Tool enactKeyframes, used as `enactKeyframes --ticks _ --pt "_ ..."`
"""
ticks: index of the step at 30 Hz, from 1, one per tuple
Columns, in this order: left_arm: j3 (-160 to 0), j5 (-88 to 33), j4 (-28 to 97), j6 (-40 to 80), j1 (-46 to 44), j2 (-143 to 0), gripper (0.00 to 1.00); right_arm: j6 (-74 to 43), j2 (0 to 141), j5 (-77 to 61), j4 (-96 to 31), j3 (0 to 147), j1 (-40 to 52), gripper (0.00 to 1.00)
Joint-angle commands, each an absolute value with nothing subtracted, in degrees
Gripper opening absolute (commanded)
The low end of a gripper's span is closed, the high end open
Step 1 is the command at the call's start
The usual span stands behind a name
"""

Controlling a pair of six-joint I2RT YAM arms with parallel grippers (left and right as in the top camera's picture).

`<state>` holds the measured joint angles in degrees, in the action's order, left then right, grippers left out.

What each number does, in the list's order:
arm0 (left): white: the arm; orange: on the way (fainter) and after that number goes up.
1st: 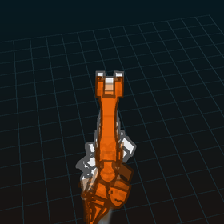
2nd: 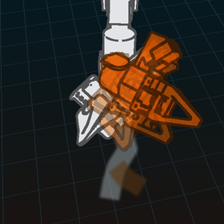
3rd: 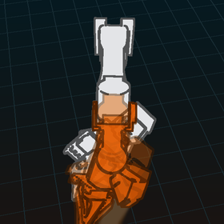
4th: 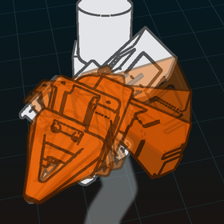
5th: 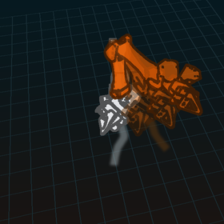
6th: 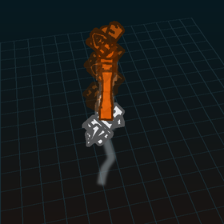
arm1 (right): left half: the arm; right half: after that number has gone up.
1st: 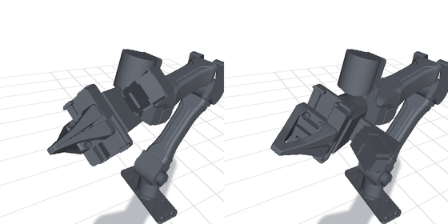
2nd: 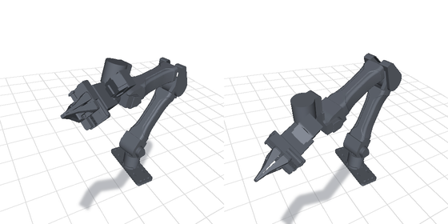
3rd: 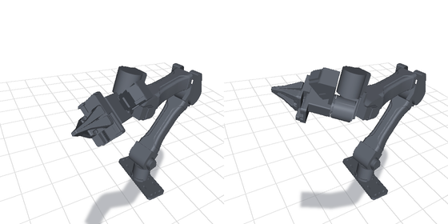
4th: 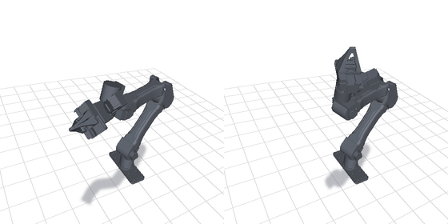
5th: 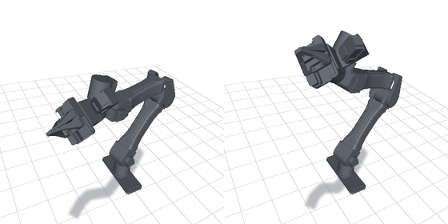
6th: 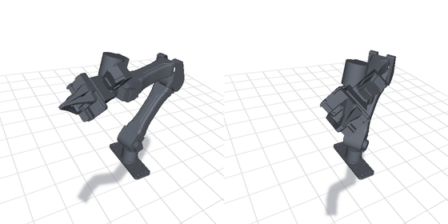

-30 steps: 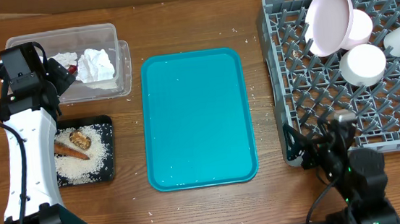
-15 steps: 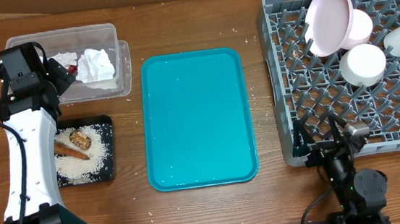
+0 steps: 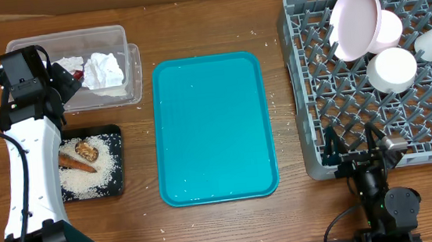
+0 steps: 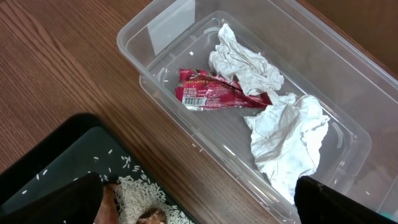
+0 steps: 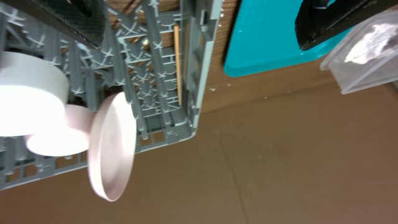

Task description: Sort waste into correct bins and load items into the dishwasher

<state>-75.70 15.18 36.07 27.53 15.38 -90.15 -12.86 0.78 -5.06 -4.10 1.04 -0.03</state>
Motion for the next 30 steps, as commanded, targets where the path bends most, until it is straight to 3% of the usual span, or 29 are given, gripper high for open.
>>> enactKeyframes --ticks 1,30 --pt "-76.1 15.2 36.1 28.5 15.4 -90.6 1.00 -8.7 0.1 -3.7 -4.6 0.5 -0.4 1.00" --pt "-76.1 15.2 36.1 28.5 15.4 -90.6 1.00 -4.7 0.2 -4.0 -4.5 0.5 -0.3 1.00"
